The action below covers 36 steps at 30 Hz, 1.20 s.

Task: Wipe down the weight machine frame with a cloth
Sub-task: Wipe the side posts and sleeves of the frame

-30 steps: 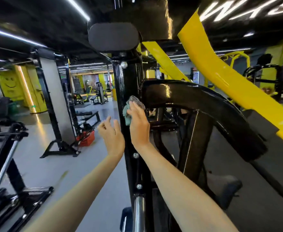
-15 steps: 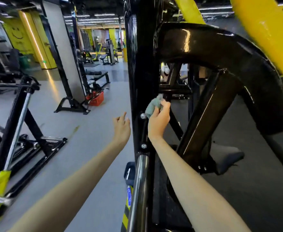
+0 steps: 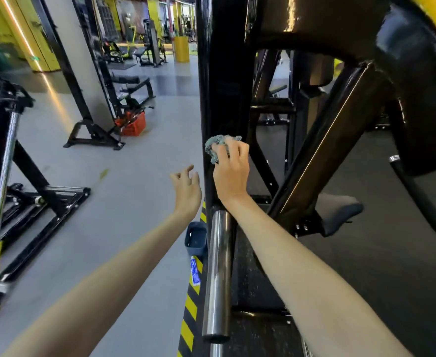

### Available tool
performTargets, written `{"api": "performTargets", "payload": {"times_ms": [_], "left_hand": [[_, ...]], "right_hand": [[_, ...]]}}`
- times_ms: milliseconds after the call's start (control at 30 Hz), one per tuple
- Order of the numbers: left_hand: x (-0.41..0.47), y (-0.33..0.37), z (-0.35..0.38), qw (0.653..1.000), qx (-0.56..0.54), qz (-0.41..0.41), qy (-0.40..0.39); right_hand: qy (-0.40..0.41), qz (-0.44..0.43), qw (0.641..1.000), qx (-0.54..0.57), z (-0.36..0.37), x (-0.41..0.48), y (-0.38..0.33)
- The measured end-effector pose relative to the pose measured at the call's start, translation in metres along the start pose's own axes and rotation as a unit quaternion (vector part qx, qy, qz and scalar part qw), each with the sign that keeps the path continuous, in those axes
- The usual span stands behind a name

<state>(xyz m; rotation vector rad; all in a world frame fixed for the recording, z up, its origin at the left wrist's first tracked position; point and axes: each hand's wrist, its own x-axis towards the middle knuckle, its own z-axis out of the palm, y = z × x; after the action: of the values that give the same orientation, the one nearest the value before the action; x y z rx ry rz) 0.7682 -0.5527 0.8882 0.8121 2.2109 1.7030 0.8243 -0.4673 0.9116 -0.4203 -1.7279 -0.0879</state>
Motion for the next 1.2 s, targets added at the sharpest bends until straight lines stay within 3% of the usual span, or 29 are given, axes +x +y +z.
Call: {"api": "performTargets", "payload": {"times_ms": [133, 233, 300, 367, 467, 533, 633, 733, 833, 933, 1033, 1100, 1200], "left_hand": [[0.005, -0.017, -0.014, 0.999, 0.011, -0.04, 0.003], [0.009, -0.021, -0.017, 0.999, 0.022, -0.032, -0.007], [0.008, -0.026, -0.016, 0.999, 0.034, -0.007, -0.025], [0.005, -0.034, -0.015, 0.999, 0.036, -0.001, -0.038], [-0.001, -0.045, -0.01, 0.998, 0.024, -0.006, -0.052], [-0.005, -0.045, -0.005, 0.998, 0.0, 0.0, -0.061], [-0.003, -0.036, 0.009, 0.996, -0.033, 0.012, -0.076], [-0.005, -0.036, 0.024, 0.995, -0.041, -0.034, -0.085], [-0.014, -0.052, 0.03, 0.992, -0.011, -0.073, -0.102], [-0.019, -0.064, 0.033, 0.988, 0.004, -0.12, -0.098], [-0.014, -0.071, 0.03, 0.99, 0.012, -0.113, -0.089], [-0.009, -0.085, 0.028, 0.989, 0.006, -0.115, -0.096], [-0.008, -0.121, 0.025, 0.978, 0.029, -0.159, -0.134]], "right_hand": [[-0.091, -0.249, 0.961, -0.079, 0.007, 0.031, -0.004], [-0.172, -0.336, 0.921, -0.097, 0.011, 0.0, 0.01], [-0.208, -0.336, 0.914, -0.088, 0.004, -0.042, 0.027], [-0.196, -0.251, 0.946, -0.066, -0.004, -0.065, 0.038], [-0.108, 0.039, 0.993, -0.004, -0.018, -0.042, 0.026], [-0.076, 0.189, 0.978, 0.041, -0.024, -0.015, 0.016], [-0.073, 0.248, 0.963, 0.077, -0.023, -0.016, 0.012], [-0.126, 0.412, 0.894, 0.121, -0.022, -0.062, 0.024], [-0.19, 0.457, 0.858, 0.136, -0.028, -0.078, 0.036], [-0.126, 0.446, 0.863, 0.2, -0.035, -0.039, 0.035], [-0.067, 0.436, 0.864, 0.244, -0.034, -0.037, 0.034], [-0.093, 0.462, 0.848, 0.243, -0.029, -0.08, 0.03], [-0.146, 0.552, 0.794, 0.209, -0.019, -0.147, 0.04]]}}
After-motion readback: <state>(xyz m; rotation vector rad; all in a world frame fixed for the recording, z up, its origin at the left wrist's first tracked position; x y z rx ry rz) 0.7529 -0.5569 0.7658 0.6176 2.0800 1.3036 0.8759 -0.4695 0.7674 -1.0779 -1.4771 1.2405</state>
